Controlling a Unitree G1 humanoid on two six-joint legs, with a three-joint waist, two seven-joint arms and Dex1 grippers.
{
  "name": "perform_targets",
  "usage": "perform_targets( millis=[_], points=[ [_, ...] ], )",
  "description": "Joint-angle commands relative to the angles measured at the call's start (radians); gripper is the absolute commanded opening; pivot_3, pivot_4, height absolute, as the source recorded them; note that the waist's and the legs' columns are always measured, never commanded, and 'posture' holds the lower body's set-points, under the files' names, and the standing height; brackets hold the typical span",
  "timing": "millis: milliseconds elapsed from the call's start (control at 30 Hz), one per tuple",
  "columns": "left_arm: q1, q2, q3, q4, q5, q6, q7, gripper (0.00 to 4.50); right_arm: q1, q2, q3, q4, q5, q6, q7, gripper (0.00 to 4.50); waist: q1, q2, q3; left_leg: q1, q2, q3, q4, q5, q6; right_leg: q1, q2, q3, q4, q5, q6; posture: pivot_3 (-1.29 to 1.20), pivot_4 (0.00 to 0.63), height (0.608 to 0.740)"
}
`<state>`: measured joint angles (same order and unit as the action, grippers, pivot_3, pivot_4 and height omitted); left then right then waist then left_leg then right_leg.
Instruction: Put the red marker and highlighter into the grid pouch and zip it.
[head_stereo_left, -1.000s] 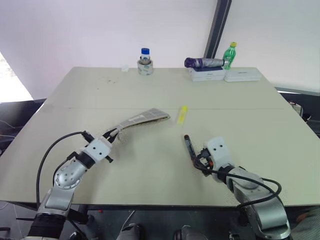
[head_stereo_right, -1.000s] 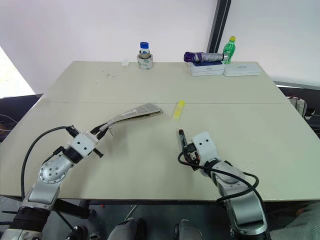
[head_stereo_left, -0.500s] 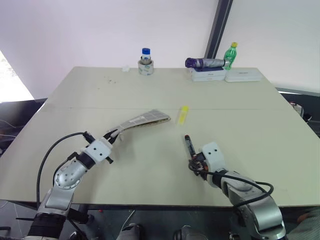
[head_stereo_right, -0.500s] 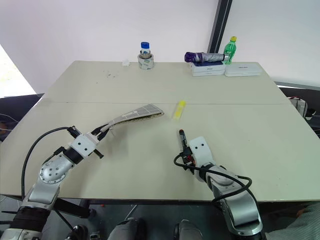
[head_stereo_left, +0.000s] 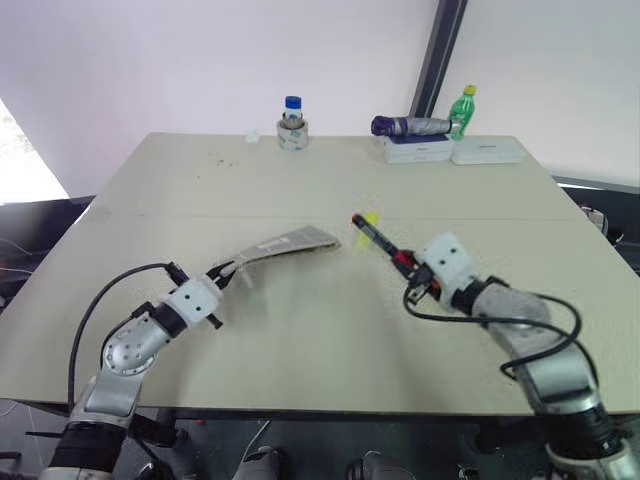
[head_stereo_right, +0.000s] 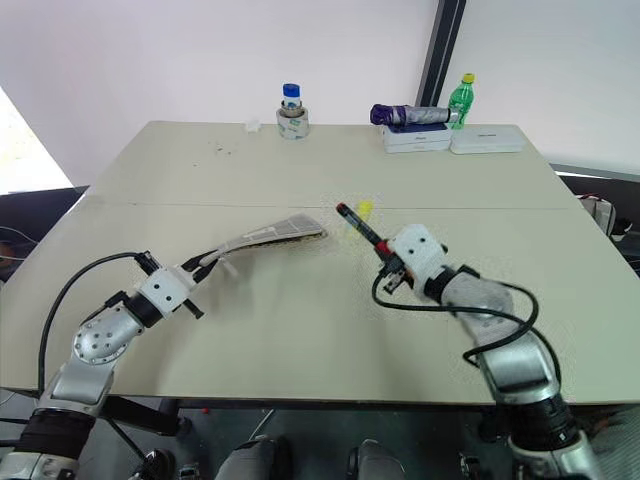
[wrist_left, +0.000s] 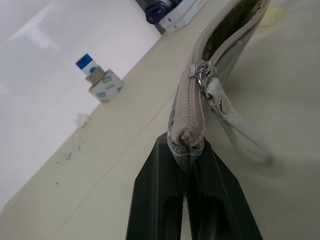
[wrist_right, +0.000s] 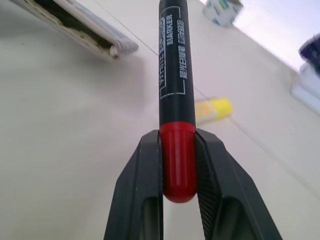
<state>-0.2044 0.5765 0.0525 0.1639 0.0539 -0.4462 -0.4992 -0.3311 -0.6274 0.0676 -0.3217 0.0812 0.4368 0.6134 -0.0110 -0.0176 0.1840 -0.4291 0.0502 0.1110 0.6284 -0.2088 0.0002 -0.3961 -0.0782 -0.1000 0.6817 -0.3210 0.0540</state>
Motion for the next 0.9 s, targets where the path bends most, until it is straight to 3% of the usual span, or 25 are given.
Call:
perform_targets(
  millis=[33, 233, 733, 900],
  points=[
    [-0.026, 0.008, 0.002, 0.001, -0.020, -0.026, -0.013, 0.00, -0.031, -0.020, 0.072, 0.019, -0.055, -0.121, 0.053, 0.31, 0.000, 0.000, 0.000, 0.000, 0.000, 0.000, 0.000, 0.000, 0.000, 0.000, 0.000, 0.000, 0.000, 0.000, 0.000, 0.00, 0.150, 0.737],
    [-0.032, -0.011, 0.001, -0.007, -0.036, -0.003, -0.023, 0.00, -0.065, -0.049, 0.148, 0.069, -0.155, -0.250, 0.091, 0.31, -0.001, 0.000, 0.000, 0.000, 0.000, 0.000, 0.001, 0.000, 0.000, 0.001, 0.000, 0.000, 0.000, 0.000, 0.000, 0.00, 0.150, 0.737],
    [-0.018, -0.003, -0.041, -0.051, -0.001, -0.017, -0.040, 0.00, -0.171, -0.006, 0.220, 0.170, -0.280, -0.278, 0.105, 0.31, -0.001, 0.000, 0.000, 0.000, 0.000, 0.000, 0.002, 0.000, 0.000, 0.001, -0.001, 0.000, 0.000, 0.000, 0.000, 0.00, 0.150, 0.737],
    [-0.023, 0.006, -0.065, -0.063, 0.025, -0.030, -0.051, 0.00, -0.281, -0.001, 0.323, 0.213, -0.422, -0.456, 0.098, 0.31, -0.004, 0.000, 0.000, 0.000, 0.000, 0.000, 0.002, 0.000, 0.000, 0.000, 0.000, 0.000, 0.001, 0.000, 0.000, 0.00, 0.150, 0.737]
  ],
)
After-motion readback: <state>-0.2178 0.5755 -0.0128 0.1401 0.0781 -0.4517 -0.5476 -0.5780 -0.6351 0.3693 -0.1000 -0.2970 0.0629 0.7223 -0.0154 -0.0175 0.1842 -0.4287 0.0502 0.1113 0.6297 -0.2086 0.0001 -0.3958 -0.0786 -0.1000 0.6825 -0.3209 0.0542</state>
